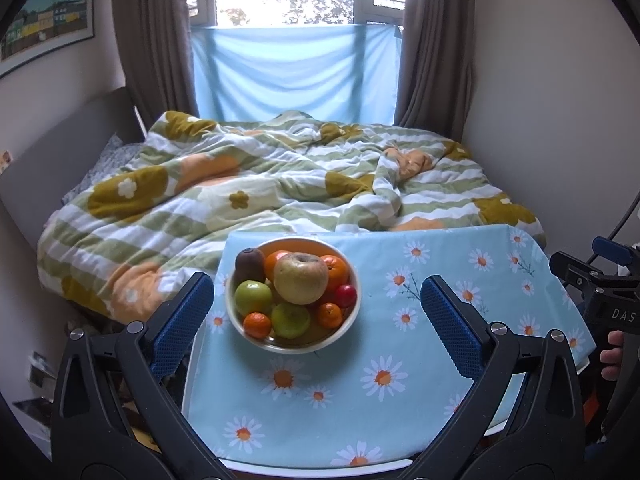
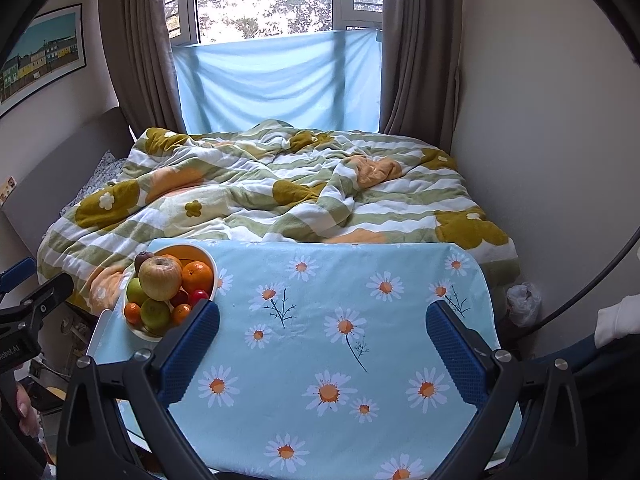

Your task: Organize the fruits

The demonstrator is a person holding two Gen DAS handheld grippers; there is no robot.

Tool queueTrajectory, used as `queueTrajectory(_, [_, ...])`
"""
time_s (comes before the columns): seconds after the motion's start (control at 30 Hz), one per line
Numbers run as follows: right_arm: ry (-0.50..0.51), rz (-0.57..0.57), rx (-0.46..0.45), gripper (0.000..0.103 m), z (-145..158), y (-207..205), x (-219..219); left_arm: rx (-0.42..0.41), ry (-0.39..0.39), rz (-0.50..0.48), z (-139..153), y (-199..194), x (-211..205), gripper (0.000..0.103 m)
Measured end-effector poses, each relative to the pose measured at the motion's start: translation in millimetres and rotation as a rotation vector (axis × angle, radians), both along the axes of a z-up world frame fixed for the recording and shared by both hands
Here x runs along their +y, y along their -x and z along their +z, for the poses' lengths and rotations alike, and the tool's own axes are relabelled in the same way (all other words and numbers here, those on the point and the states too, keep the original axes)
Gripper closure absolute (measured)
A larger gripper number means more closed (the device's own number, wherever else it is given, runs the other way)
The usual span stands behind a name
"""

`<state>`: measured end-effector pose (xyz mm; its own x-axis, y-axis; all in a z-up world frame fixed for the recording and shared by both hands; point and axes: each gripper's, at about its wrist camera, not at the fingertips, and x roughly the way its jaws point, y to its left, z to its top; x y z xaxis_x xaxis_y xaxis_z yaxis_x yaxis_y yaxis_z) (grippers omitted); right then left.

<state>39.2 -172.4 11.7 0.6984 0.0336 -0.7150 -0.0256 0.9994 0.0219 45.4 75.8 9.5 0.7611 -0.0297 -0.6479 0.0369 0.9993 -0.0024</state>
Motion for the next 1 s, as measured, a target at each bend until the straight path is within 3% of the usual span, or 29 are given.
queueTrajectory(0.63, [0.001, -0.002, -0.001, 0.0, -0.6, -0.8, 1.1, 0.009, 0.021, 0.027, -3.2, -5.1, 4.7, 0.0])
queueTrajectory(1.0, [0.001, -0.003, -0.001, 0.0, -0.8, -1.6, 1.5, 0.001, -0.012, 0.059, -4.7, -3.1, 6.9, 0.0])
